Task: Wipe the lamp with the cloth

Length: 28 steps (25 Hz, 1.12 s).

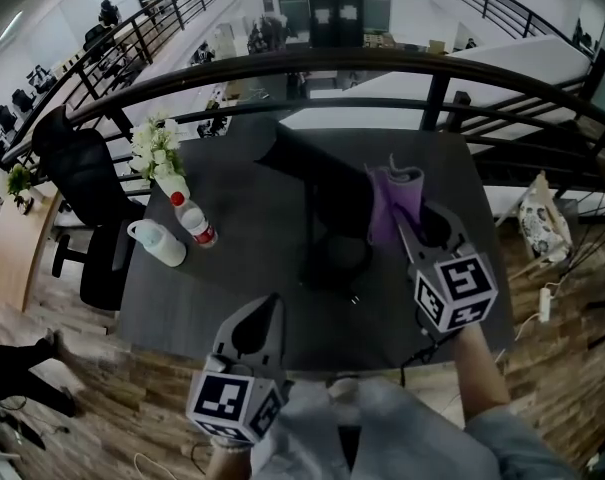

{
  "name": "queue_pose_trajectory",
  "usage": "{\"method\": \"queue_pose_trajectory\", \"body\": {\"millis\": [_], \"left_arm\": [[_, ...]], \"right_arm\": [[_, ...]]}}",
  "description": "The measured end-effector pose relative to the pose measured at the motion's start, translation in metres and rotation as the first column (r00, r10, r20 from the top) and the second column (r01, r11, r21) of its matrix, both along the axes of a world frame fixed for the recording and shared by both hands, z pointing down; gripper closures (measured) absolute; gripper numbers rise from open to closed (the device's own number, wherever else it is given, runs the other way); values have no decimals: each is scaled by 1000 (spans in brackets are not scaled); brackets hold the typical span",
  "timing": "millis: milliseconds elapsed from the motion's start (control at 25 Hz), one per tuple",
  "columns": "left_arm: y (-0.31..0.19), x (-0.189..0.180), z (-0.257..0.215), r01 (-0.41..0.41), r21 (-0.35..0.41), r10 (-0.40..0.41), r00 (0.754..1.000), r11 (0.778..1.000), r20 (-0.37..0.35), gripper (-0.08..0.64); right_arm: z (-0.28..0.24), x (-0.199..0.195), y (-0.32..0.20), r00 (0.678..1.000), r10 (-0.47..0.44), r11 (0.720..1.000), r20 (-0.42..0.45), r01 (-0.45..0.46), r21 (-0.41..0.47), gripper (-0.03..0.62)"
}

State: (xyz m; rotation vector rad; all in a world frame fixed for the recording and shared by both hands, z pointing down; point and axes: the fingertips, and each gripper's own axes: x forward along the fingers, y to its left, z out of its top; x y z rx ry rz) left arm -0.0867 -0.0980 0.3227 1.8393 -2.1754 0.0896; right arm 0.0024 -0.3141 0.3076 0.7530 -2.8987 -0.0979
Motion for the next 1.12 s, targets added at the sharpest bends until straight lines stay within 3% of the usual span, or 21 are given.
{"method": "queue_pose_trajectory", "body": {"millis": [680, 880, 1120], "left_arm": [[18, -7, 1, 11, -13, -11, 1000, 1000, -14, 551], [26, -9, 0, 25, -13, -25, 1000, 1000, -17, 551], [36, -12, 3, 46, -21, -47, 999, 999, -27, 551]], "right_arm": [[-51, -43, 85, 981, -178, 981, 73, 171, 97, 500], [-58, -66, 104, 975, -218, 967, 46, 209, 145, 500], [-48, -90, 115, 973, -228, 965, 26, 223, 142, 500]]}}
